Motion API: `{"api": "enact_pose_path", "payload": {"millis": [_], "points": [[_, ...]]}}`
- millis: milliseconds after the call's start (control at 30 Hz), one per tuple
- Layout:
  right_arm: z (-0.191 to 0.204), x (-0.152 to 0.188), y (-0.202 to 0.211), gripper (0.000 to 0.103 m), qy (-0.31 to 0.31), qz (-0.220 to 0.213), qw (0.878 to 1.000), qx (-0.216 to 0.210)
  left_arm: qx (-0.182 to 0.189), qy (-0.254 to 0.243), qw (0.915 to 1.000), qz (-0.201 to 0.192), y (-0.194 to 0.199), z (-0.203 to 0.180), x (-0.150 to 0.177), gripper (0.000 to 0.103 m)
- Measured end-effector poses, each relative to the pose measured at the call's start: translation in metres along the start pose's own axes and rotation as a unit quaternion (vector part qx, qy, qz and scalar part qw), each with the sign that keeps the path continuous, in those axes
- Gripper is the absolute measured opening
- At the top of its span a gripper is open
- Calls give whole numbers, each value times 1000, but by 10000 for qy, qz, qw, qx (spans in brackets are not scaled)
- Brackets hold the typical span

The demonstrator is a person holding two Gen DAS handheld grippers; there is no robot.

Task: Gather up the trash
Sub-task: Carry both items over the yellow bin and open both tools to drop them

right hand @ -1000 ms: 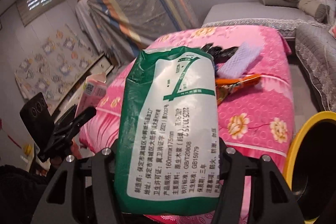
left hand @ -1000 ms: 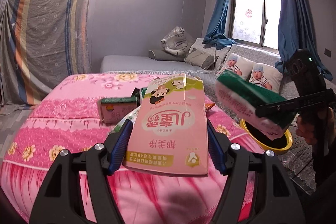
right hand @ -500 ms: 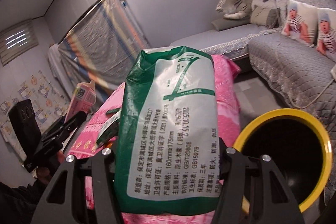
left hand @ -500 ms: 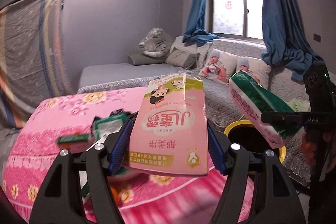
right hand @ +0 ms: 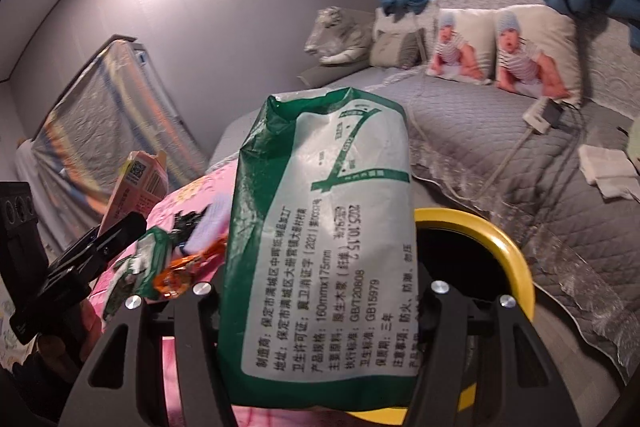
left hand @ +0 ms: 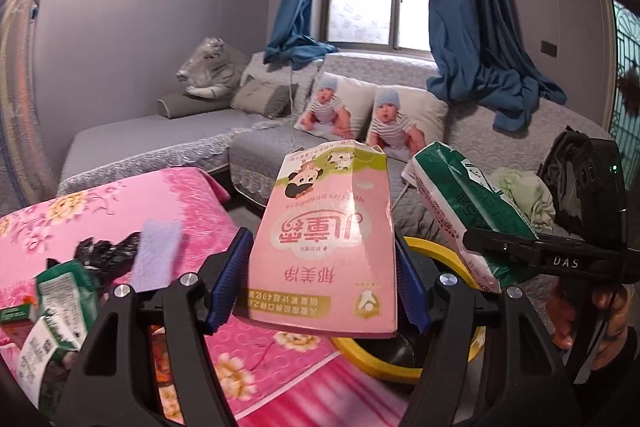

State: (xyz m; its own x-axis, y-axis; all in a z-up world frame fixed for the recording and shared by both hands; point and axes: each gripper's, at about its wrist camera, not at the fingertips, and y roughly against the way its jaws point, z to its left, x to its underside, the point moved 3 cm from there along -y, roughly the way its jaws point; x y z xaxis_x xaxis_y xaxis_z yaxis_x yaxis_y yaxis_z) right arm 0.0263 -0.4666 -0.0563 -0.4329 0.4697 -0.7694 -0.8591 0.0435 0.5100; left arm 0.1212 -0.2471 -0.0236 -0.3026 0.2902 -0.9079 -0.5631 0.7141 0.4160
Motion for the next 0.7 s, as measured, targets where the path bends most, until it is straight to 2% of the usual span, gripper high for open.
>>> {"api": "enact_pose_path", "payload": {"millis": [267, 700], "points": [[-35, 26, -15, 56, -381, 264, 9974, 561, 341, -80, 9984, 435, -59, -30, 14, 64], [-71, 47, -34, 57, -900, 653, 9905, 810, 643, -142, 9911, 1160, -122, -60, 40, 64]]}}
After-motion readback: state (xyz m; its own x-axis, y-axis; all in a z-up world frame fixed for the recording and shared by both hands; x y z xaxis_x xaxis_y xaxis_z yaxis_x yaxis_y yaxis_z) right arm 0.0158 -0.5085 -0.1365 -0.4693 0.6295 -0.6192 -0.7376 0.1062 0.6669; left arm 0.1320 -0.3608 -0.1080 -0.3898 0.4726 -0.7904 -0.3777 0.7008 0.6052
